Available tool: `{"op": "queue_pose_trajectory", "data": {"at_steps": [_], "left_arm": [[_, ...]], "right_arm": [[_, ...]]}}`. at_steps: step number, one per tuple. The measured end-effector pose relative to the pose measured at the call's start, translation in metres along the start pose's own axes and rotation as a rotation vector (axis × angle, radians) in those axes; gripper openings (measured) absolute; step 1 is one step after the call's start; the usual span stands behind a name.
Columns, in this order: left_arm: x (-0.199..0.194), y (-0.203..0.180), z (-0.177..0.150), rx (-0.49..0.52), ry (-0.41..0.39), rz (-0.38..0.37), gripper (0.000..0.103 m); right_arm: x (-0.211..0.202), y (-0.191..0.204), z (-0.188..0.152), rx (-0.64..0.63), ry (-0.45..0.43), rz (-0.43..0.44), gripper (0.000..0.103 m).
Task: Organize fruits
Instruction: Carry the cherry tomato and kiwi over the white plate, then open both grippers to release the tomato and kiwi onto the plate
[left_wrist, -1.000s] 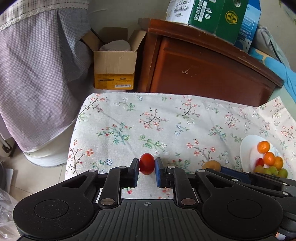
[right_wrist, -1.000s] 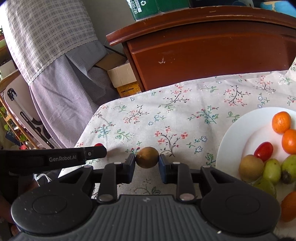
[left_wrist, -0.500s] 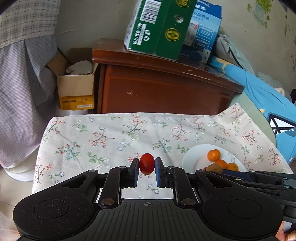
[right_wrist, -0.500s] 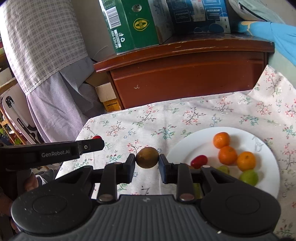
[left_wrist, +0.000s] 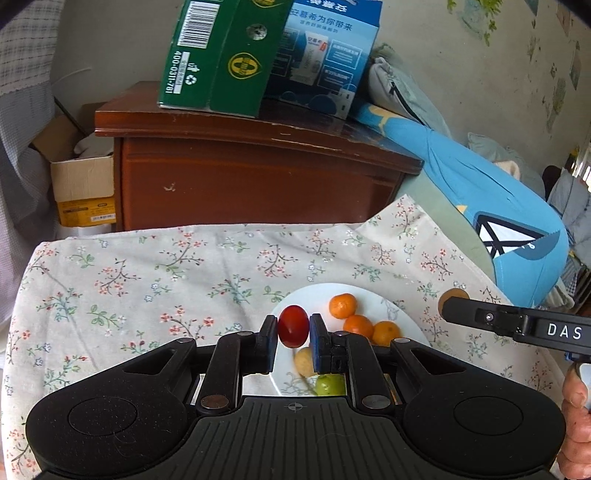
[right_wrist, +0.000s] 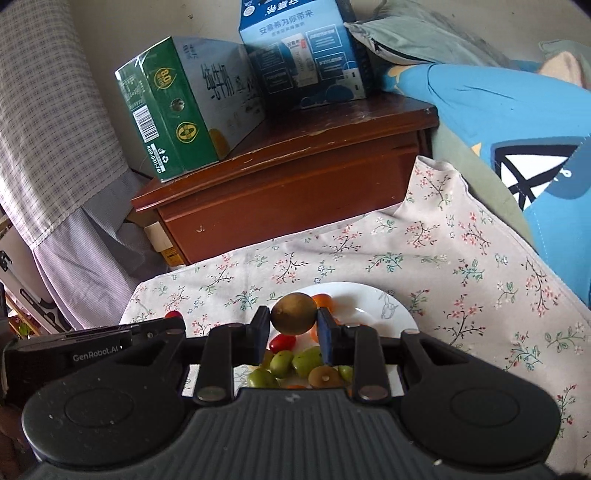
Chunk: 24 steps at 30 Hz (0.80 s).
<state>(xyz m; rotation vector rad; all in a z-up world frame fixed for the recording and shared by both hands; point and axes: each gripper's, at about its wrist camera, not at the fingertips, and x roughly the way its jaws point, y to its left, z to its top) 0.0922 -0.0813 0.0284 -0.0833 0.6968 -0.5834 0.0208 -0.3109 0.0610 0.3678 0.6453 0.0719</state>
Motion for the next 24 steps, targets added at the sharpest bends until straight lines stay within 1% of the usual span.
{"op": "queue_pose_trajectory", "data": {"at_steps": [2,6,8,14,20,24], "left_arm": [[0.002,-0.008,-0.002,0.016,0.003,-0.013,0.016],[0.009,-0.021,-0.009,0.043,0.021,-0.034,0.016],[0.014,-0.026,-0.012,0.054,0.036,-0.049,0.016],[0.027,-0.040,-0.021,0.081,0.066,-0.076,0.016],[0.038,-0.043,-0.026,0.086,0.099,-0.070,0.016],[0.041,-0.043,-0.026,0.082,0.111,-0.064,0.016]], "right_arm": [[0.003,-0.002,0.001,0.020,0.003,0.011,0.027],[0.007,-0.001,0.000,0.005,0.000,0.018,0.027],[0.011,-0.003,0.000,0.022,0.015,0.030,0.027],[0.026,-0.014,-0.005,0.089,0.064,0.003,0.027],[0.036,-0.020,-0.008,0.122,0.086,-0.020,0.027],[0.043,-0.020,-0.008,0.116,0.088,-0.036,0.028]]}}
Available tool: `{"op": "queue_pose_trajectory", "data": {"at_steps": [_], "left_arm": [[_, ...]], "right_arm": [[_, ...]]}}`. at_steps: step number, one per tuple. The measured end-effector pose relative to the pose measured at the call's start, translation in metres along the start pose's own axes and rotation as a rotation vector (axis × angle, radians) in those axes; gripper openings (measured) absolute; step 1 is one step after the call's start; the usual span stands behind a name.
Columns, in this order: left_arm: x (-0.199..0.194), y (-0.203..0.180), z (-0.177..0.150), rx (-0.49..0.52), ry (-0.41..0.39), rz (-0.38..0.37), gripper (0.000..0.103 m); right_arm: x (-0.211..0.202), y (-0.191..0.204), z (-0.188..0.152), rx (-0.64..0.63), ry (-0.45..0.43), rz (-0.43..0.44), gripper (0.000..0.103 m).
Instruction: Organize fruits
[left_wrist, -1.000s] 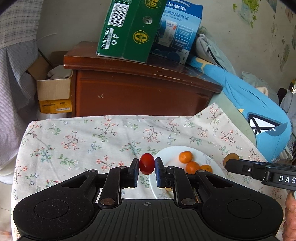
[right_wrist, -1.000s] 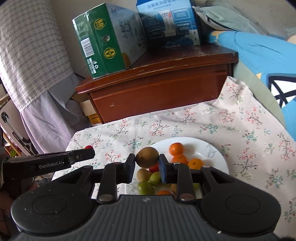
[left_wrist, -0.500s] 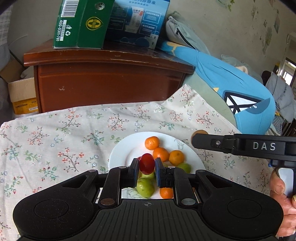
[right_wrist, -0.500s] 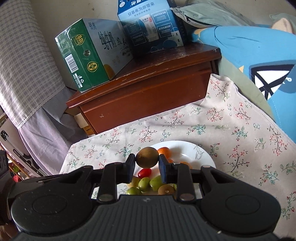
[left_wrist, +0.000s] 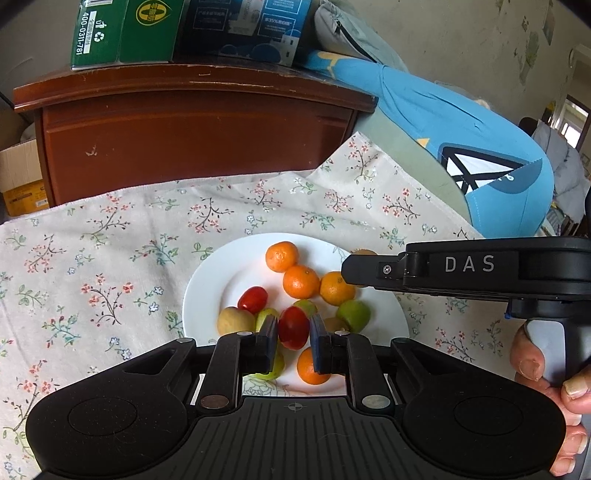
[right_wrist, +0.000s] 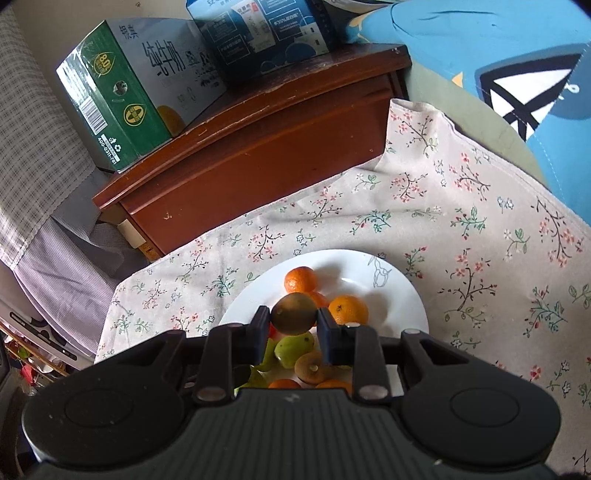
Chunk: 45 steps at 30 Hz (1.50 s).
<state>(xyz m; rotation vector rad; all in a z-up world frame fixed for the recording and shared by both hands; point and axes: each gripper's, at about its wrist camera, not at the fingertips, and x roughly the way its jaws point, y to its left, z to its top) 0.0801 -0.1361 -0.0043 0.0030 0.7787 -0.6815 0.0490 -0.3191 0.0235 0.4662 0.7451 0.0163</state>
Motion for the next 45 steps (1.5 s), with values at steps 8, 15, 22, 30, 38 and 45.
{"op": "queue_pose_trajectory", "data": {"at_steps": [8,15,22,30,38,45], "left_arm": [[-0.002,-0.004,0.002,-0.006,-0.003,0.015,0.027],[-0.010,-0.011,0.003,0.003,-0.012,0.065,0.062],[-0.018,-0.015,0.006,0.023,0.008,0.111,0.071],[-0.031,-0.019,0.009,0.044,0.015,0.161,0.082],[-0.042,-0.013,0.012,0.028,0.036,0.233,0.091],[-0.051,-0.003,0.016,-0.010,0.055,0.301,0.092]], "right_arm": [[0.003,-0.005,0.001,0.044,-0.007,-0.022,0.031],[-0.002,-0.004,0.002,0.041,-0.015,-0.041,0.038],[-0.009,0.000,0.004,0.021,-0.024,-0.064,0.045],[-0.019,0.004,0.004,-0.014,-0.038,-0.103,0.060],[-0.031,0.008,0.002,-0.044,-0.034,-0.173,0.073],[-0.041,0.017,-0.009,-0.096,0.001,-0.269,0.081]]}}
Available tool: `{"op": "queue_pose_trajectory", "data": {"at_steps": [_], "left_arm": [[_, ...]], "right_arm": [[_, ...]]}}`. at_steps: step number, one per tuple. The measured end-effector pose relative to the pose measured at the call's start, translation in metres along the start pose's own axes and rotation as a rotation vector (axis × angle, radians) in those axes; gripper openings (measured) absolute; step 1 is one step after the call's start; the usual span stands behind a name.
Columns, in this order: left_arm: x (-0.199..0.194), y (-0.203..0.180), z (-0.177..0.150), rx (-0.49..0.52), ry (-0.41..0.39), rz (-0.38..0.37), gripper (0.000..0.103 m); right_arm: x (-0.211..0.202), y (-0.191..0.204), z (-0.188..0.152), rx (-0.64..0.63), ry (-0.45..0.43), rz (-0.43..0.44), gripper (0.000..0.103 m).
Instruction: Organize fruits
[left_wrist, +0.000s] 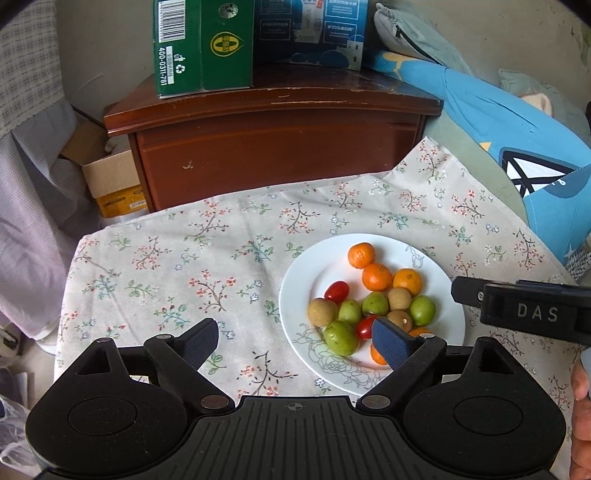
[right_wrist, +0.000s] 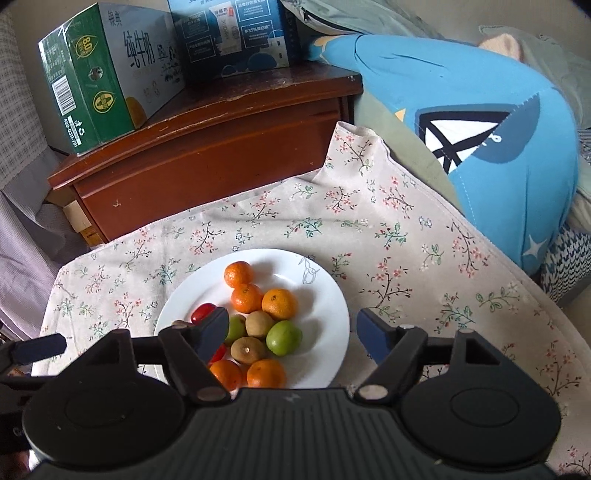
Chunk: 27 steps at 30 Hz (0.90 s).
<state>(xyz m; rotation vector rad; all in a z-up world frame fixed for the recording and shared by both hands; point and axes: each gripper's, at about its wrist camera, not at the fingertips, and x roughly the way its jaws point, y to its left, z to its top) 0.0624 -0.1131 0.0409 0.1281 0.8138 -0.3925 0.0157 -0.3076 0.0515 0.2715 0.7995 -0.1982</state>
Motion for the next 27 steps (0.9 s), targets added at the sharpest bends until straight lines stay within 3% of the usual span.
{"op": "queue_pose_trajectory", "data": {"at_steps": [9,16,27], "left_arm": [[0.001,0.005,-0.004,-0.021,0.049,0.049,0.092],[0.007,0.000,-0.008,-0.008,0.086,0.079,0.092],[0.016,-0.003,-0.010,0.007,0.119,0.109,0.092]], "right_arm": [[-0.012,0.005,-0.023,-0.004,0.075,-0.074,0.090],[-0.005,0.004,-0.035,0.008,0.149,-0.112,0.090],[0.003,0.003,-0.035,0.031,0.174,-0.131,0.090]]}}
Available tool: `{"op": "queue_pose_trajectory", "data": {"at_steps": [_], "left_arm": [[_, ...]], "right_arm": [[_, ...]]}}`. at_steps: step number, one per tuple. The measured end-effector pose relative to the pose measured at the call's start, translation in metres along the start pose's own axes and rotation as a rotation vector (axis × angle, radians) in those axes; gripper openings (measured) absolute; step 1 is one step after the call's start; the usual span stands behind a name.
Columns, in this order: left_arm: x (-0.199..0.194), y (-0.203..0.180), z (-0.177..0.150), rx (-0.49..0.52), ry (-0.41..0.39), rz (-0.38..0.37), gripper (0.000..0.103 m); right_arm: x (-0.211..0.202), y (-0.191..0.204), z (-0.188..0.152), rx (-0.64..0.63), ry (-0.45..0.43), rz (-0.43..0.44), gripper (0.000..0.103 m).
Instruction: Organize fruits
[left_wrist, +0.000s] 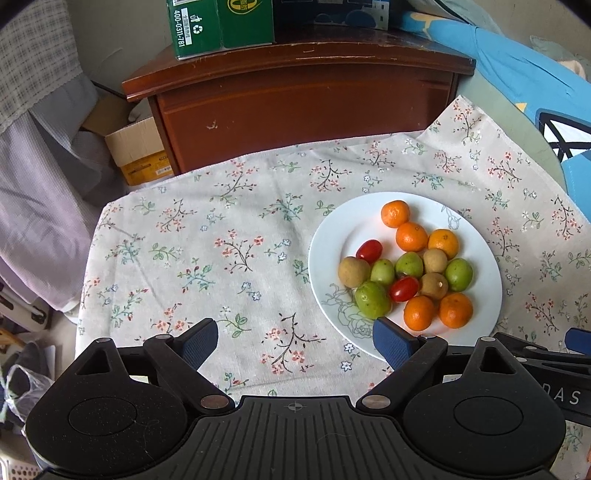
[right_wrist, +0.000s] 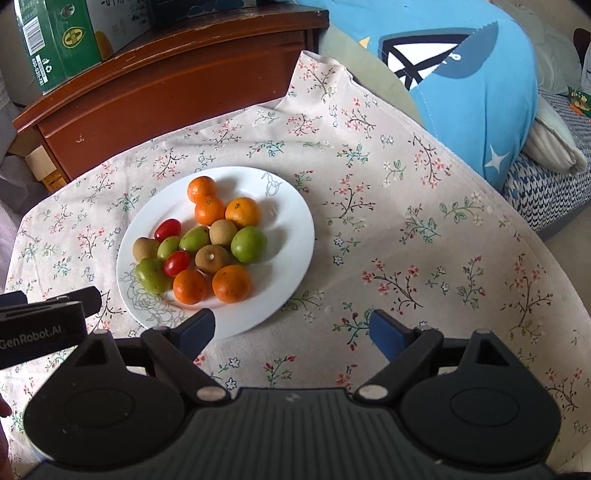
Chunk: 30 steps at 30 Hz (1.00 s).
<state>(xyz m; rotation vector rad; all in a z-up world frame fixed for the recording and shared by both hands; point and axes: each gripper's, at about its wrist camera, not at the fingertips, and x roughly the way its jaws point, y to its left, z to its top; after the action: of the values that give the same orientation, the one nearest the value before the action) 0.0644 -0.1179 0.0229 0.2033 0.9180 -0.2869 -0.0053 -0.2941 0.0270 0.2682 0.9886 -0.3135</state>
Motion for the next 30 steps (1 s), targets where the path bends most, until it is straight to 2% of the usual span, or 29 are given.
{"op": "queue_pose_trajectory", "data": {"at_steps": [14,30], "left_arm": [[0.006,-0.001,0.000,0.004,0.021,0.010,0.092],[0.012,-0.013,-0.006,0.058,0.034,0.035,0.092]], "right_arm": [[0.005,0.002,0.001,-0.006,0.004,-0.024,0.091],[0.008,0.007,0.002,-0.040,-0.015,-0.054,0.091]]}}
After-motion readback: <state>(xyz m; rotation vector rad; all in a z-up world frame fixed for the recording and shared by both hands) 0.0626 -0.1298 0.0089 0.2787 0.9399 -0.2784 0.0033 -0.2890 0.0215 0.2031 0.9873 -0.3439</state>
